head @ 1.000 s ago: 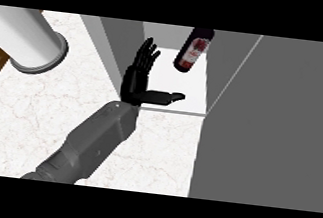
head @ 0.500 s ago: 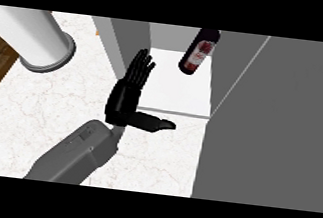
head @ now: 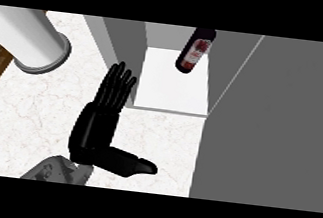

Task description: Pick up the wine, place it into the cabinet and close the cabinet

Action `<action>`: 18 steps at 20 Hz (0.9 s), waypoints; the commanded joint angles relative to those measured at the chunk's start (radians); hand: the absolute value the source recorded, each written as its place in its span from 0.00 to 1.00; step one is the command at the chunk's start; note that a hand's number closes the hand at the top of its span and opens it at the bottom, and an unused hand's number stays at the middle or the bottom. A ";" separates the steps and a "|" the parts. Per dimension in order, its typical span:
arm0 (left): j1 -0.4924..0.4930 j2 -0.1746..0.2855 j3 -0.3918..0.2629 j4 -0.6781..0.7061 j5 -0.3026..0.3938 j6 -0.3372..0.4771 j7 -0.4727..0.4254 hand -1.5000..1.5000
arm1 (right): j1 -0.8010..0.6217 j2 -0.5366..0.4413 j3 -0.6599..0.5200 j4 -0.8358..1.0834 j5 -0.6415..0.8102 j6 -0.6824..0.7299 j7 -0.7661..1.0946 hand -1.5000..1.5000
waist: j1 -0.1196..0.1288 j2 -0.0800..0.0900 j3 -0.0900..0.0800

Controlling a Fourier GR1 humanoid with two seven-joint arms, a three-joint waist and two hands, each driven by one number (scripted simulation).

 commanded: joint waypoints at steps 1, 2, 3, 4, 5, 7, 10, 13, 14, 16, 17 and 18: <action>0.128 0.091 -0.011 -0.242 -0.033 0.042 0.072 0.00 | -0.028 -0.047 -0.024 -0.035 -0.028 0.020 0.060 1.00 | -0.001 0.001 0.000; 0.138 0.098 0.031 -0.216 -0.026 0.003 0.071 0.00 | 0.014 -0.019 0.056 -0.077 0.019 0.017 0.069 1.00 | -0.007 0.002 -0.001; 0.193 0.103 0.003 -0.247 -0.047 0.005 0.025 0.00 | -0.051 -0.067 -0.002 0.029 0.002 0.055 0.041 1.00 | 0.000 0.003 0.000; 0.219 0.109 -0.007 -0.276 -0.059 0.027 0.027 0.00 | 0.036 -0.070 0.040 -0.011 0.024 0.104 -0.012 1.00 | -0.003 0.002 0.000; 0.187 0.125 0.024 -0.297 -0.046 0.053 0.072 0.00 | 0.039 -0.101 0.047 0.005 0.025 0.150 -0.031 1.00 | -0.002 0.001 0.000; 0.233 0.132 0.046 -0.295 -0.046 0.043 0.029 0.00 | 0.044 -0.163 0.061 -0.050 -0.062 0.212 0.058 1.00 | -0.002 0.001 0.000; 0.385 0.191 0.069 -0.331 -0.063 0.000 -0.048 0.00 | 0.102 -0.165 0.108 -0.068 -0.055 0.258 0.025 1.00 | -0.003 0.001 -0.001; 0.447 0.248 0.107 -0.478 -0.066 0.053 0.012 0.00 | 0.085 -0.134 0.202 -0.121 -0.083 0.223 0.132 1.00 | 0.000 0.001 -0.001; 0.467 0.268 0.163 -0.442 -0.036 -0.004 -0.023 0.00 | 0.076 -0.133 0.219 -0.105 -0.121 0.215 0.174 1.00 | 0.004 0.002 -0.002; 0.540 0.305 0.201 -0.507 -0.022 -0.022 -0.035 0.00 | 0.127 -0.113 0.276 -0.168 -0.138 0.196 0.211 1.00 | 0.003 0.000 -0.002; 0.580 0.308 0.222 -0.506 -0.002 -0.065 -0.065 0.00 | 0.118 -0.093 0.329 -0.139 -0.098 0.200 0.191 1.00 | 0.006 0.000 -0.002; 0.629 0.328 0.255 -0.515 0.029 -0.113 -0.090 0.00 | 0.132 -0.078 0.374 -0.172 -0.086 0.186 0.207 1.00 | 0.009 -0.001 -0.002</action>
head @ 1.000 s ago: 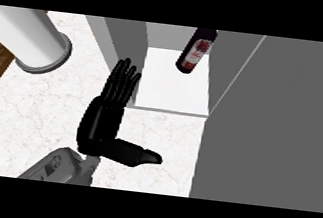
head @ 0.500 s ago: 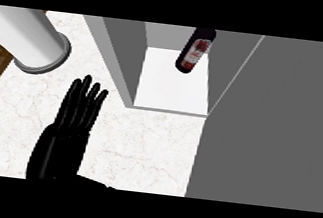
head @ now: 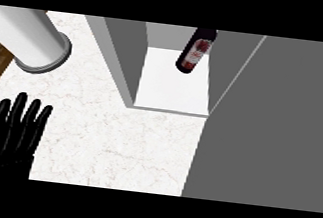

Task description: Pick up the wine, place it into the cabinet and close the cabinet

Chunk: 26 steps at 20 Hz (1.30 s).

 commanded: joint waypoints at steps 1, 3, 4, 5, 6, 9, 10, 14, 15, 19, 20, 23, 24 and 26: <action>0.148 0.077 0.127 -0.093 0.061 -0.066 -0.028 0.00 | 0.031 0.020 0.091 -0.116 -0.059 -0.034 0.105 1.00 | 0.002 -0.001 0.000; 0.202 0.072 0.175 -0.061 0.096 -0.146 -0.068 0.00 | -0.030 0.070 0.178 -0.050 0.024 -0.056 0.097 1.00 | 0.003 0.000 -0.001; 0.192 0.076 0.218 -0.071 0.106 -0.126 -0.043 0.00 | -0.068 0.070 0.189 -0.071 0.016 -0.077 0.160 1.00 | 0.000 0.001 -0.001; 0.253 0.091 0.215 -0.075 0.103 -0.173 -0.066 0.00 | -0.049 0.085 0.236 -0.118 0.064 -0.094 0.160 1.00 | 0.000 -0.001 -0.001; 0.266 0.087 0.258 -0.043 0.128 -0.229 -0.092 0.00 | -0.065 0.128 0.291 -0.046 0.136 -0.119 0.133 1.00 | -0.001 -0.001 -0.001; 0.345 0.137 0.378 -0.067 0.200 -0.309 -0.082 0.00 | -0.146 0.150 0.380 -0.042 0.204 -0.196 0.194 1.00 | 0.007 -0.002 -0.002; 0.383 0.115 0.362 -0.066 0.173 -0.326 -0.109 0.00 | -0.146 0.151 0.448 -0.009 0.263 -0.228 0.161 1.00 | 0.005 -0.003 -0.001; 0.429 0.130 0.444 -0.078 0.203 -0.377 -0.092 0.00 | -0.332 0.152 0.539 0.102 0.363 -0.410 0.151 1.00 | 0.012 -0.003 -0.001; 0.448 0.153 0.500 -0.110 0.251 -0.418 -0.078 0.00 | -0.391 0.152 0.510 0.140 0.346 -0.412 0.165 1.00 | 0.019 -0.001 -0.001; 0.450 0.162 0.559 -0.080 0.270 -0.466 -0.037 0.00 | -0.573 0.153 0.556 0.252 0.392 -0.558 0.185 1.00 | 0.012 0.001 -0.001; 0.447 0.125 0.513 -0.030 0.225 -0.506 -0.079 0.00 | -0.652 0.152 0.497 0.249 0.322 -0.567 0.226 1.00 | 0.014 0.003 -0.002; 0.490 0.148 0.613 -0.097 0.295 -0.523 -0.021 0.00 | -0.721 0.152 0.508 0.358 0.314 -0.656 0.208 1.00 | 0.017 0.002 0.000; 0.442 0.142 0.624 -0.037 0.300 -0.533 -0.025 0.00 | -0.791 0.152 0.482 0.390 0.288 -0.680 0.224 1.00 | 0.012 0.003 -0.001; 0.466 0.107 0.596 -0.055 0.274 -0.544 -0.029 0.00 | -0.862 0.153 0.450 0.470 0.272 -0.736 0.199 1.00 | 0.014 0.003 0.000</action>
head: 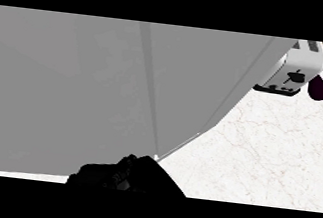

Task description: Pick up the wine, place it into the cabinet and close the cabinet

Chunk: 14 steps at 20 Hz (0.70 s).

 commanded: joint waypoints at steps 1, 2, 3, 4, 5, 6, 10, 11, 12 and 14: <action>0.056 -0.030 0.017 -0.043 -0.021 -0.048 0.013 0.00 | -0.161 0.008 -0.080 0.173 -0.041 -0.051 -0.041 1.00 | 0.004 0.002 0.001; 0.060 -0.004 0.082 -0.020 0.038 -0.082 0.031 0.00 | -0.187 0.008 -0.095 0.226 -0.026 -0.054 -0.061 1.00 | 0.007 0.002 0.001; 0.026 0.010 0.104 -0.043 0.068 -0.043 0.075 0.00 | -0.201 0.008 -0.130 0.252 -0.054 -0.061 -0.084 1.00 | -0.001 0.004 0.001; 0.052 -0.003 0.120 -0.060 0.073 -0.061 0.066 0.00 | -0.290 0.008 -0.166 0.272 -0.076 -0.070 -0.035 1.00 | 0.008 0.002 0.001; -0.002 0.023 0.156 0.058 0.112 -0.119 0.080 0.00 | -0.277 0.008 -0.200 0.313 -0.113 -0.032 -0.087 1.00 | -0.003 0.006 0.000; -0.024 -0.004 0.135 0.045 0.083 -0.084 0.092 0.00 | -0.279 0.008 -0.214 0.308 -0.105 -0.017 -0.084 1.00 | -0.014 0.004 0.001; -0.005 -0.019 0.156 0.005 0.096 -0.098 0.140 0.00 | -0.319 0.008 -0.252 0.487 -0.087 0.000 -0.203 1.00 | -0.013 0.005 0.002; 0.065 -0.068 0.131 0.010 0.021 -0.157 0.104 0.00 | -0.315 0.008 -0.263 0.491 -0.077 -0.005 -0.195 1.00 | -0.008 0.002 0.001; 0.006 -0.014 0.150 0.021 0.072 -0.141 0.153 0.00 | -0.352 0.008 -0.321 0.564 -0.090 0.018 -0.245 1.00 | -0.011 0.007 0.001; 0.010 -0.057 0.098 0.016 0.014 -0.155 0.146 0.00 | -0.327 -0.011 -0.310 0.610 -0.061 0.043 -0.301 1.00 | -0.014 0.006 0.001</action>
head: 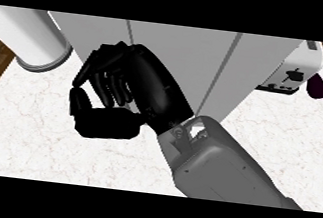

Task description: Pick up the wine, place it into the cabinet and close the cabinet

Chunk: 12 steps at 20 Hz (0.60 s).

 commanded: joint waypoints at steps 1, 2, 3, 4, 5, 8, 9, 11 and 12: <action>-0.094 -0.027 -0.077 -0.011 -0.052 0.085 0.051 0.00 | -0.072 -0.019 -0.123 0.138 -0.021 0.060 -0.087 1.00 | -0.018 0.006 0.001; -0.041 -0.024 -0.027 -0.037 -0.013 0.014 0.059 0.00 | -0.074 -0.046 -0.141 0.168 -0.019 0.091 -0.120 1.00 | -0.006 0.002 0.001; -0.129 -0.016 -0.056 0.042 -0.028 0.031 0.065 0.00 | -0.126 -0.035 -0.170 0.204 -0.025 0.093 -0.101 1.00 | -0.017 0.005 0.000; -0.052 -0.078 -0.105 -0.007 -0.099 0.010 0.041 0.00 | -0.085 -0.041 -0.176 0.183 -0.029 0.093 -0.102 1.00 | -0.011 0.000 0.001; -0.117 -0.043 -0.105 -0.003 -0.085 0.058 0.078 0.00 | -0.159 -0.045 -0.218 0.280 -0.045 0.123 -0.138 1.00 | -0.011 0.006 0.001; -0.119 -0.067 -0.127 -0.022 -0.100 0.075 0.103 0.00 | -0.060 -0.076 -0.194 0.270 -0.035 0.151 -0.205 1.00 | -0.015 0.003 0.001; -0.179 -0.076 -0.186 -0.024 -0.128 0.124 0.112 0.00 | -0.139 -0.047 -0.217 0.345 -0.031 0.133 -0.202 1.00 | -0.018 0.009 0.001; -0.192 -0.082 -0.181 0.026 -0.132 0.102 0.103 0.00 | -0.118 -0.113 -0.246 0.312 -0.054 0.181 -0.212 1.00 | -0.026 0.007 0.000; -0.207 -0.094 -0.203 0.004 -0.152 0.141 0.111 0.00 | -0.132 -0.089 -0.243 0.374 -0.036 0.164 -0.262 1.00 | -0.017 0.012 0.001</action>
